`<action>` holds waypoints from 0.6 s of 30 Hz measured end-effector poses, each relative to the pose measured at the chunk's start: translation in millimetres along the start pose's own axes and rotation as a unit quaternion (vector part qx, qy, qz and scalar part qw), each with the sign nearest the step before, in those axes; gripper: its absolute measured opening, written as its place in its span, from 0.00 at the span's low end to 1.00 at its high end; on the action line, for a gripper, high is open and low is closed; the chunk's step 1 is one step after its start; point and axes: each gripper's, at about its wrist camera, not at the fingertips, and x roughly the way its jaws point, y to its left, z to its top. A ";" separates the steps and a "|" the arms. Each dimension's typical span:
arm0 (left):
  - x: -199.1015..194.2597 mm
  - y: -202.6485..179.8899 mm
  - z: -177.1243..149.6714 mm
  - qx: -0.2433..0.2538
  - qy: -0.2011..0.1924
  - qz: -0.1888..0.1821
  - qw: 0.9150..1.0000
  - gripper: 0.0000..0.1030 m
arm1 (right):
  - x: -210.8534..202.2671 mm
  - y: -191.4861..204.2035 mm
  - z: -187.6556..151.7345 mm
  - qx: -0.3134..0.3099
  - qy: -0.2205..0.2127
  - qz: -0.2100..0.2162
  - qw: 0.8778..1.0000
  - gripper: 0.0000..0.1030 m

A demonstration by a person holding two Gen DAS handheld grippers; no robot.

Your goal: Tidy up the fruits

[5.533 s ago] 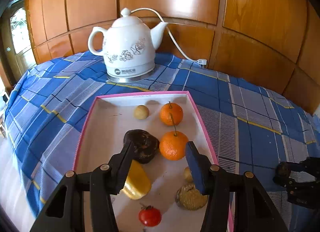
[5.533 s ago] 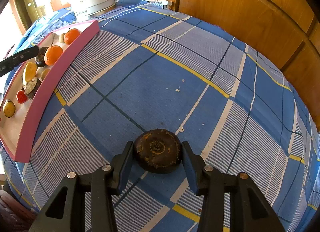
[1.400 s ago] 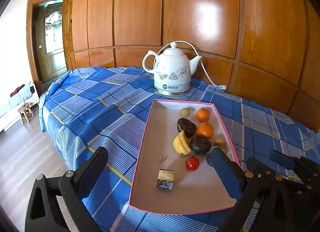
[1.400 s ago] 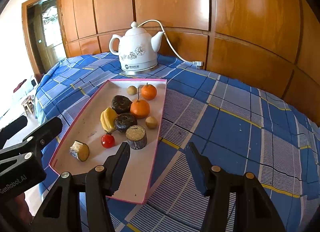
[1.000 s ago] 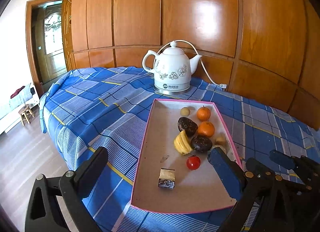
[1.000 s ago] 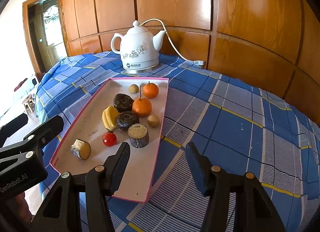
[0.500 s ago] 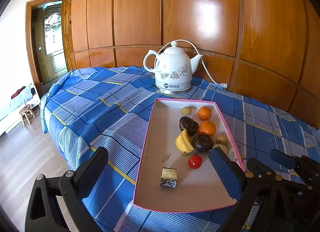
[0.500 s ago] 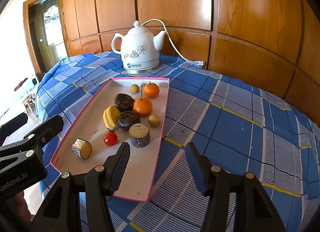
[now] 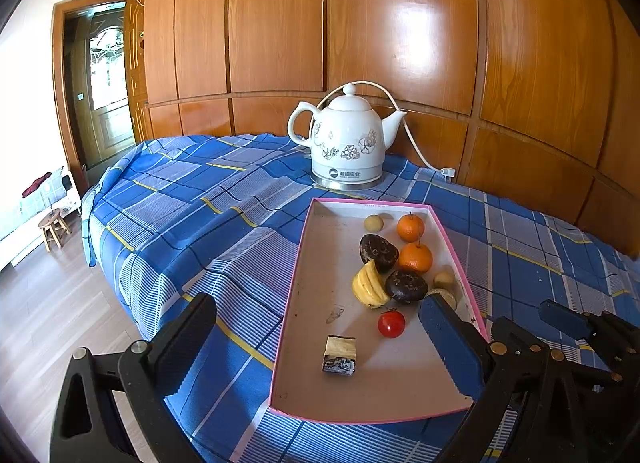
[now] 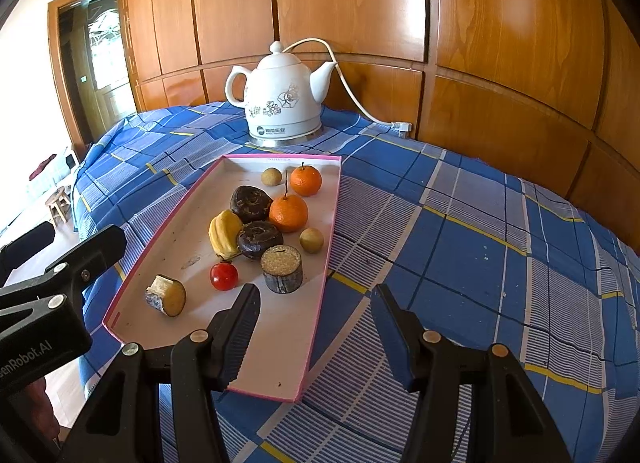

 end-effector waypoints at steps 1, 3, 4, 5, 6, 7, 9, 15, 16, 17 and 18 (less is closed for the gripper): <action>-0.1 0.0 0.0 -0.001 0.000 0.000 1.000 1.00 | 0.1 0.0 0.0 0.000 0.000 0.000 1.000 0.57; -0.4 0.0 0.4 0.000 0.000 0.000 1.000 1.00 | 0.1 0.0 0.0 0.000 0.000 0.000 1.000 0.57; -1.0 0.0 0.4 0.000 0.000 0.000 1.000 1.00 | 0.0 0.0 0.1 0.000 0.000 0.000 1.000 0.57; -1.2 0.2 0.2 0.001 0.000 0.000 1.000 1.00 | 0.2 -0.1 0.1 0.000 0.000 0.000 1.000 0.57; -0.8 -0.4 0.8 0.002 0.000 0.001 1.000 1.00 | 0.1 -0.1 0.2 0.001 0.000 0.000 1.000 0.57; -0.6 -0.5 1.0 0.003 0.000 0.002 1.000 1.00 | 0.1 -0.2 0.2 0.001 0.000 0.000 1.000 0.57; -0.2 -0.6 1.5 0.002 0.001 0.002 1.000 1.00 | 0.0 0.0 0.3 0.000 0.000 0.000 1.000 0.57; -0.9 -0.6 0.2 0.005 0.000 0.000 1.000 1.00 | 1.3 -1.7 -0.1 0.002 0.003 0.001 1.000 0.57; -0.5 -0.9 0.0 0.006 0.001 -0.001 1.000 1.00 | 1.4 -3.0 0.6 0.002 0.002 0.000 1.000 0.57; -0.1 -1.2 0.3 0.006 0.003 -0.003 1.000 1.00 | 1.1 -5.0 1.6 0.003 0.002 0.000 1.000 0.57; 0.2 -1.0 0.5 0.004 0.005 -0.005 1.000 1.00 | 1.1 -5.0 1.6 0.003 0.002 0.000 1.000 0.57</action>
